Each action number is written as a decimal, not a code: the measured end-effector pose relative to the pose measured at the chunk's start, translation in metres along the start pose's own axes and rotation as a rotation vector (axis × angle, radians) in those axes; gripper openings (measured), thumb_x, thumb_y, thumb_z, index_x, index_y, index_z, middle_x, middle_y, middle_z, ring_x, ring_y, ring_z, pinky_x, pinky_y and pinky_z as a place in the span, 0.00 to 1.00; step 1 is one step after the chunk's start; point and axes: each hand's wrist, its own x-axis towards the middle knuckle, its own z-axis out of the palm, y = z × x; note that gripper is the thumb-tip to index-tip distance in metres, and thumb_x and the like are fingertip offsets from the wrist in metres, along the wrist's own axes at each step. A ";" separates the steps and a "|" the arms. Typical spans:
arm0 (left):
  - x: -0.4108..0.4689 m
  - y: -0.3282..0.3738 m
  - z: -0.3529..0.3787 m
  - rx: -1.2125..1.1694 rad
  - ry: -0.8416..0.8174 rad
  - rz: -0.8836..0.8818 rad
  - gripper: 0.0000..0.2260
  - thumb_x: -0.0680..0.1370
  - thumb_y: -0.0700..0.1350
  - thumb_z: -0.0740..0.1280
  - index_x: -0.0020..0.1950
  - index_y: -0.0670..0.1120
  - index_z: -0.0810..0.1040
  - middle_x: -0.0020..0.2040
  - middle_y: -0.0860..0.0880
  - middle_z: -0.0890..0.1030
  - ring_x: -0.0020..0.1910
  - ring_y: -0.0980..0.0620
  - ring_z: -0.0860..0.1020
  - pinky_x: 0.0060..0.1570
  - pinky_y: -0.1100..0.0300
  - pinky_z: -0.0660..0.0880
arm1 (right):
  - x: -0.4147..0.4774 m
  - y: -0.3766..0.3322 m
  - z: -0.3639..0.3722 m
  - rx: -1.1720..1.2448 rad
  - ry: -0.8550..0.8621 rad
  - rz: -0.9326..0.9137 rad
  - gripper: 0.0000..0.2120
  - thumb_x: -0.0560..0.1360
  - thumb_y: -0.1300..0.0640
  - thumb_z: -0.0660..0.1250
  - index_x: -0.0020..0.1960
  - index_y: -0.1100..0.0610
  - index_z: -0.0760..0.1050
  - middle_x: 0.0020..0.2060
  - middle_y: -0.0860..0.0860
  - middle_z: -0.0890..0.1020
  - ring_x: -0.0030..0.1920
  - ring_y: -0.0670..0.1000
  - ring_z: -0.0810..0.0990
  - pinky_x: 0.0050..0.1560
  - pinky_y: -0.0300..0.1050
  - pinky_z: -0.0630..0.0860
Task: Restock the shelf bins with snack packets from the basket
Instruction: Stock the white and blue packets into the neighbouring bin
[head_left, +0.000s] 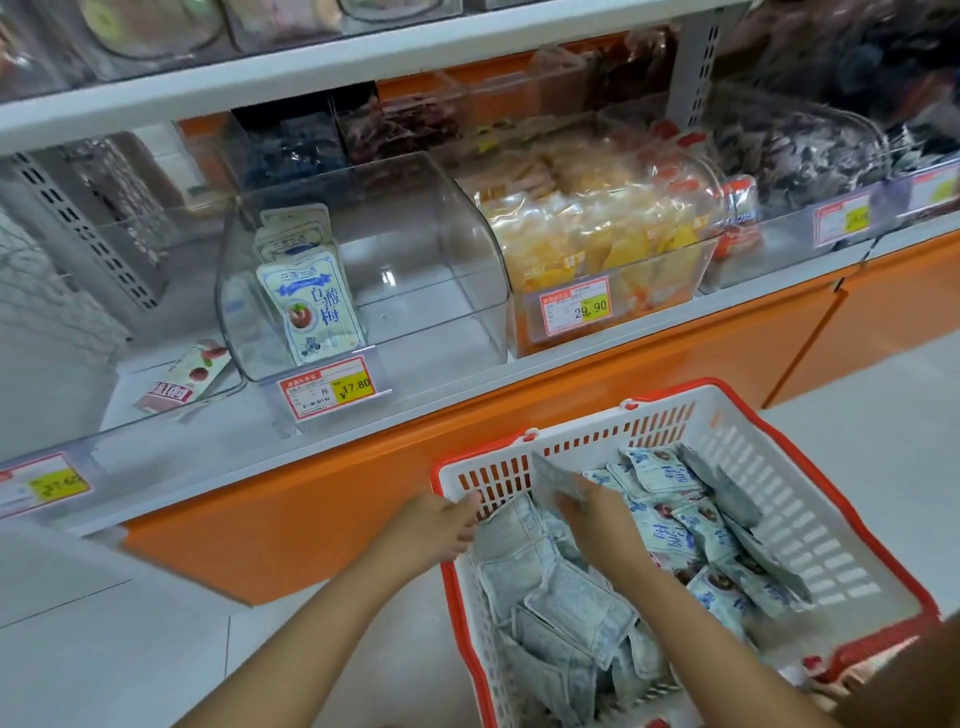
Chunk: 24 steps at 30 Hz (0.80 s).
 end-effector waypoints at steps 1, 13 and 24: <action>-0.002 0.007 -0.005 -0.206 -0.021 -0.038 0.21 0.80 0.57 0.60 0.56 0.40 0.79 0.48 0.43 0.83 0.43 0.51 0.82 0.43 0.64 0.78 | -0.002 -0.019 -0.008 0.094 0.007 -0.159 0.16 0.79 0.62 0.63 0.65 0.53 0.76 0.50 0.46 0.83 0.46 0.42 0.81 0.41 0.26 0.72; -0.069 0.066 -0.082 -0.606 0.050 0.402 0.12 0.74 0.39 0.66 0.55 0.37 0.80 0.49 0.42 0.84 0.47 0.49 0.83 0.44 0.63 0.79 | -0.010 -0.145 -0.064 0.386 0.261 -0.577 0.24 0.78 0.64 0.62 0.72 0.52 0.65 0.68 0.47 0.71 0.67 0.41 0.70 0.66 0.42 0.71; -0.070 0.057 -0.148 -0.250 0.961 0.556 0.12 0.75 0.46 0.70 0.57 0.45 0.81 0.43 0.56 0.83 0.42 0.63 0.80 0.48 0.68 0.75 | 0.078 -0.277 -0.074 0.583 -0.381 -0.349 0.13 0.71 0.62 0.72 0.55 0.63 0.80 0.50 0.56 0.85 0.51 0.55 0.83 0.55 0.48 0.79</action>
